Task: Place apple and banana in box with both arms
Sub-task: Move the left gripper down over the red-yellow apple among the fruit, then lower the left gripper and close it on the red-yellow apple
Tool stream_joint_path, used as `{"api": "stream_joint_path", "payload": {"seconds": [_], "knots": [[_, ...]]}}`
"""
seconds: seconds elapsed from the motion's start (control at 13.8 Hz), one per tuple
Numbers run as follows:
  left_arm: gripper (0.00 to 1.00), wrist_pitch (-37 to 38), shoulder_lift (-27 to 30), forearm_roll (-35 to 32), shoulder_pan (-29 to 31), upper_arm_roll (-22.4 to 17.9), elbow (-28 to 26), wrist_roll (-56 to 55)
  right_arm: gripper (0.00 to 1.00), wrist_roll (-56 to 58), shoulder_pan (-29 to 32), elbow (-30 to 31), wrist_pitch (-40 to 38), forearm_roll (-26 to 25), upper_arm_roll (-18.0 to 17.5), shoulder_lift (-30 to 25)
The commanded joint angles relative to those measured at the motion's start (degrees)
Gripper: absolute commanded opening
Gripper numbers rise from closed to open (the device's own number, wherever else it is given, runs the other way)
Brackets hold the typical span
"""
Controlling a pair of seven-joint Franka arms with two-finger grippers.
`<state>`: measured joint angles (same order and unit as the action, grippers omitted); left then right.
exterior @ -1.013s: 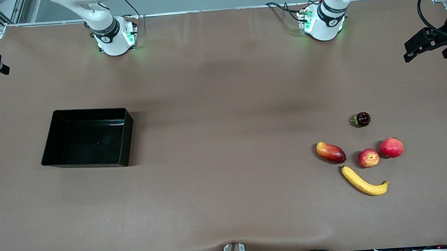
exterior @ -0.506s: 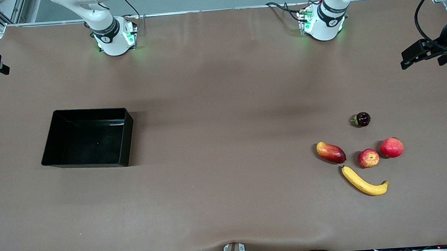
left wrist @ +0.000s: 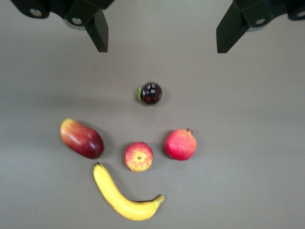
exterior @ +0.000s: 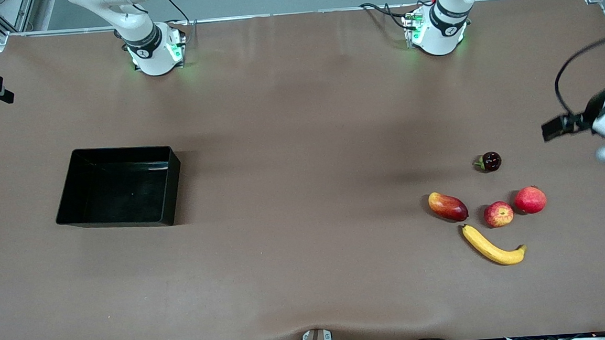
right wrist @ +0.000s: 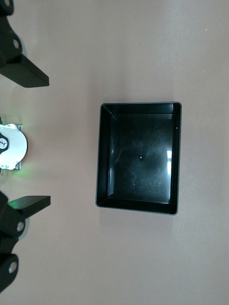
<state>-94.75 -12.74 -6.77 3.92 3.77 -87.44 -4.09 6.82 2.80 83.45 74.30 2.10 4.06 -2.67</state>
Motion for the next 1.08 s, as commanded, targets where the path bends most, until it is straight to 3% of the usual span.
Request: {"api": "stream_joint_path", "payload": {"seconds": [0.0,0.43,1.01], "knots": [[1.0,-8.66,-3.51,-0.26,0.04,0.44,-2.9,-0.47,1.0,-0.5,0.19,-0.92,-0.2,-0.78,-0.28,0.29],[1.0,-26.52,-16.51,2.46,0.92,0.71,-4.5,1.9,1.0,-0.41,0.27,-0.92,-0.2,-0.78,-0.28,0.29],[1.0,-32.25,-23.73,2.46,1.97,0.71,-4.5,1.98,1.0,-0.41,0.19,-0.92,-0.2,-0.78,-0.28,0.29]]}}
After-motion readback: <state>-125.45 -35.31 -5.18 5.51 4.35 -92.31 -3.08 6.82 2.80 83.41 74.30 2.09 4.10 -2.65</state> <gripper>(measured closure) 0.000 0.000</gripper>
